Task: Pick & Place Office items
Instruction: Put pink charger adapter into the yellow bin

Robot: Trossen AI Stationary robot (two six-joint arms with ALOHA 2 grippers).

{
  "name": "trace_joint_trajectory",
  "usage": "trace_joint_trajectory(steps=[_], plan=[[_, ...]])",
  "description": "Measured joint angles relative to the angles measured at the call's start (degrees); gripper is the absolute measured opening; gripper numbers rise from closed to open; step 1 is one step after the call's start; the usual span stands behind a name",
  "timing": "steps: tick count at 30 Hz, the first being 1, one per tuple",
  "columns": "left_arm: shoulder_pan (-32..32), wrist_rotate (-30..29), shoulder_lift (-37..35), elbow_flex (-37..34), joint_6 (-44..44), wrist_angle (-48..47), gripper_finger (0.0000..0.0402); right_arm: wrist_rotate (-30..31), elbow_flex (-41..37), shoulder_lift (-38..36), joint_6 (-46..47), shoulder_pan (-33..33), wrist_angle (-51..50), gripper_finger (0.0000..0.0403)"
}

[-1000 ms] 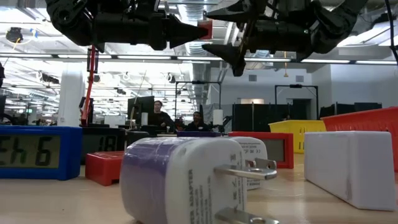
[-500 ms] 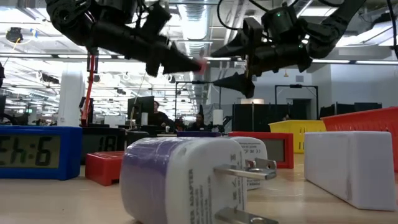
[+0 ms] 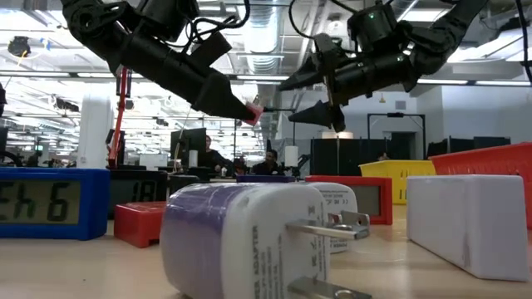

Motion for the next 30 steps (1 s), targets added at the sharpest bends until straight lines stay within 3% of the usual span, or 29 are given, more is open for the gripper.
trace_joint_trajectory(steps=[4,9,21,30], plan=[[0.0,0.0,0.0,0.24,-0.32,-1.83,0.013,1.84,4.53,0.0,-2.09,2.03,-7.6,0.0342],[0.0,0.0,0.0,2.61,-0.32,-5.47,0.013,11.28,13.87,1.44,-4.41,4.35,-24.61,0.0328],[0.0,-0.63,0.0,2.84,-0.32,-5.56,0.0131,11.93,17.86,6.09,-0.04,5.99,-23.74,0.0317],[0.0,-0.63,0.0,2.91,-0.32,-6.49,0.0131,11.77,23.26,12.26,-1.86,5.91,-24.42,0.0314]])
